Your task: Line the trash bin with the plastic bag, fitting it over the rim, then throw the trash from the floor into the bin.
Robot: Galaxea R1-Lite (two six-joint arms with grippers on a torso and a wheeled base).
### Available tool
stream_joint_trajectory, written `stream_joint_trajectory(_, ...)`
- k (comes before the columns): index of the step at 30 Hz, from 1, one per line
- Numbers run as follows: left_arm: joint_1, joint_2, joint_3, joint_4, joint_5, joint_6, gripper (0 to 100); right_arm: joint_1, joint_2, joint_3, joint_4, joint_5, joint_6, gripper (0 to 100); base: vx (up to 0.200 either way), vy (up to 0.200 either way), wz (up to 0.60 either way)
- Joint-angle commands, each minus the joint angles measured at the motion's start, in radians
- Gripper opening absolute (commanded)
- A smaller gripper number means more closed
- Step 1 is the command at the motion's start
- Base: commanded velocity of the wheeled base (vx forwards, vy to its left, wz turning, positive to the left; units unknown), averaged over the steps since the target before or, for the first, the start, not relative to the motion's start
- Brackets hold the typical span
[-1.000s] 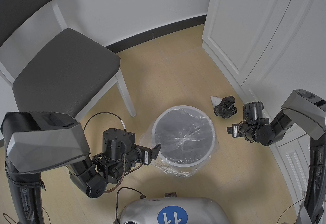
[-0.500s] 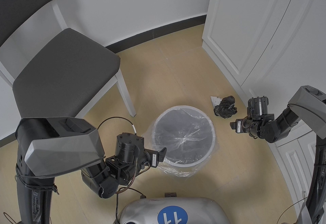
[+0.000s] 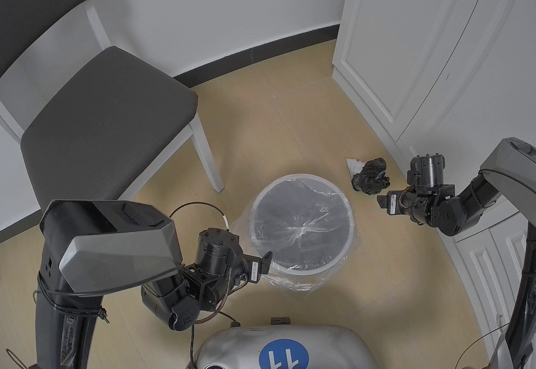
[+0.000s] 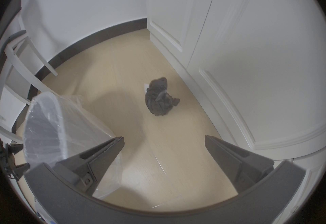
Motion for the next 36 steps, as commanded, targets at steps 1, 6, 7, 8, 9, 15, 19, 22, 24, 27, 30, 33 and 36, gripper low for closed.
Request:
stream_joint_trajectory(1,0.000,-0.003,0.017,0.000,0.000,0.002,100,0.019,-0.047,0.033,-0.018,0.000,-0.003,100,0.000,0.000,0.00)
stream_joint_trajectory(6,0.006,-0.037,0.043,0.000,0.000,0.005,100,0.079,-0.104,0.108,-0.087,0.000,-0.037,100,0.000,0.000,0.00)
stream_joint_trajectory(7,0.006,-0.039,0.044,0.000,-0.001,0.005,100,0.091,-0.115,0.124,-0.101,0.000,-0.042,100,0.000,0.000,0.00)
stream_joint_trajectory(8,0.006,-0.040,0.046,0.000,-0.001,0.005,100,0.103,-0.125,0.137,-0.115,0.000,-0.045,100,0.000,0.000,0.00)
stream_joint_trajectory(9,0.006,-0.040,0.048,0.000,-0.001,0.005,100,0.114,-0.135,0.150,-0.126,0.000,-0.046,100,0.000,0.000,0.00)
stream_joint_trajectory(15,0.006,-0.042,0.049,-0.001,-0.003,0.005,100,0.224,-0.154,0.237,-0.222,0.001,-0.051,100,0.000,0.000,0.00)
stream_joint_trajectory(19,0.006,-0.043,0.051,-0.001,-0.003,0.005,100,0.338,-0.110,0.271,-0.300,-0.008,-0.046,100,0.000,0.000,0.00)
stream_joint_trajectory(22,0.006,-0.043,0.051,-0.001,-0.003,0.005,100,0.370,-0.073,0.269,-0.328,-0.034,-0.046,100,0.000,0.000,0.00)
stream_joint_trajectory(24,0.006,-0.042,0.051,-0.001,-0.003,0.007,100,0.395,-0.013,0.257,-0.360,-0.071,-0.049,100,0.000,0.000,0.00)
stream_joint_trajectory(27,0.006,-0.040,0.049,-0.001,-0.003,0.005,100,0.419,0.042,0.245,-0.386,-0.092,-0.049,100,0.000,0.000,0.00)
stream_joint_trajectory(30,0.006,-0.040,0.049,-0.001,-0.003,0.005,100,0.430,0.066,0.242,-0.389,-0.100,-0.051,100,0.000,0.000,0.00)
stream_joint_trajectory(33,0.006,-0.039,0.049,-0.001,-0.004,0.005,100,0.441,0.085,0.248,-0.388,-0.101,-0.063,100,0.000,0.000,0.00)
stream_joint_trajectory(36,0.006,-0.039,0.049,-0.001,-0.003,0.005,100,0.441,0.092,0.251,-0.388,-0.103,-0.083,100,0.000,0.000,0.00)
